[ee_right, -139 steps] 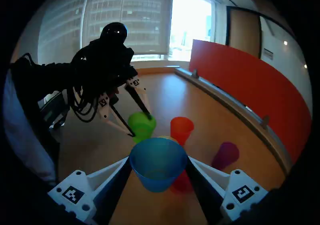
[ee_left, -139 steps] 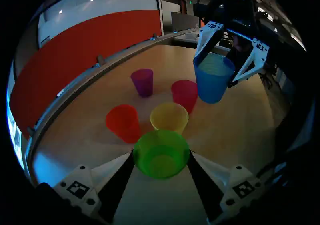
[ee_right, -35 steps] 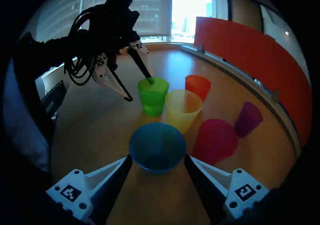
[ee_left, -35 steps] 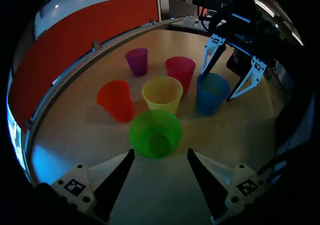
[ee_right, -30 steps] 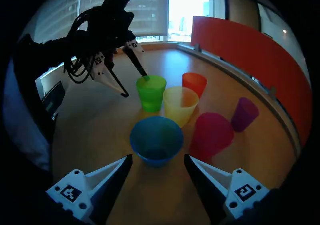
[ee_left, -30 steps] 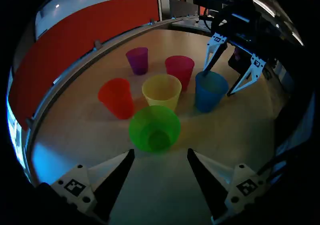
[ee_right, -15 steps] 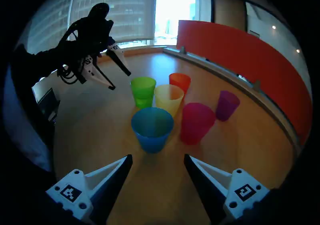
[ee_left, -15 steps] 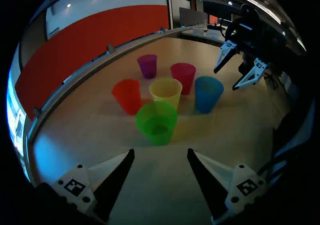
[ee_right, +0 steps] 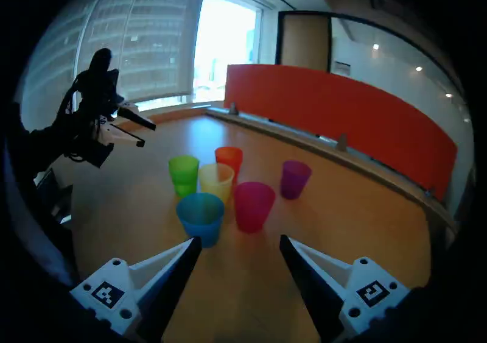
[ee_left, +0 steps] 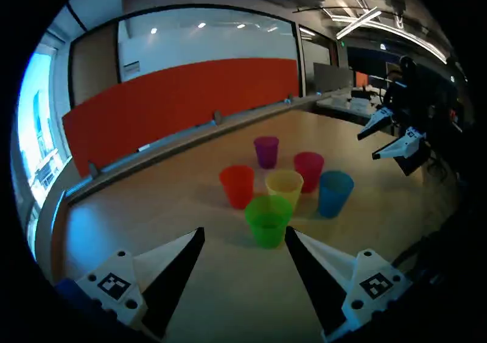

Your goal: Pour water

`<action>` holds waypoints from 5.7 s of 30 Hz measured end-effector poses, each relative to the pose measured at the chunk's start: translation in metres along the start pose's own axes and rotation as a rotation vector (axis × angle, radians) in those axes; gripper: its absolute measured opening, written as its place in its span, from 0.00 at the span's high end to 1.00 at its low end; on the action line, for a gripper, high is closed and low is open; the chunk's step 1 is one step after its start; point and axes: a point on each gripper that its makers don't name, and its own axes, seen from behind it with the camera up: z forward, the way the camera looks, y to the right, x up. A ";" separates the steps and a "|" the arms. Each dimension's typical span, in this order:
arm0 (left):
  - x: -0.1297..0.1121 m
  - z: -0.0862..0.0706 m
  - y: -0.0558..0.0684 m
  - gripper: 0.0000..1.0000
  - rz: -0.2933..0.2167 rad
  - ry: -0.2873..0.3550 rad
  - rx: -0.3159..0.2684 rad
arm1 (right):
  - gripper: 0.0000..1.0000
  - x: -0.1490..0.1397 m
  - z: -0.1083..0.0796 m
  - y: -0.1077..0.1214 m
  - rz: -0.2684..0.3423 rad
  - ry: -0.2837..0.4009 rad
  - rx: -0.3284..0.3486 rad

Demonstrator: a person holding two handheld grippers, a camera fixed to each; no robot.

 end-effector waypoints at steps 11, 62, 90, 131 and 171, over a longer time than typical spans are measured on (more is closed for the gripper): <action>0.050 -0.038 -0.037 0.02 -0.073 0.264 0.228 | 0.00 0.053 -0.027 0.043 0.077 0.213 -0.284; 0.011 -0.061 -0.096 0.02 -0.240 0.499 0.629 | 0.00 0.091 -0.065 0.123 0.237 0.454 -0.810; -0.031 -0.035 -0.116 0.02 -0.261 0.438 0.636 | 0.00 0.097 -0.051 0.116 0.240 0.424 -0.795; -0.041 -0.027 -0.116 0.02 -0.252 0.389 0.636 | 0.00 0.082 -0.036 0.100 0.196 0.491 -0.737; -0.041 -0.027 -0.117 0.02 -0.252 0.389 0.637 | 0.00 0.015 0.007 0.119 0.233 0.459 -0.707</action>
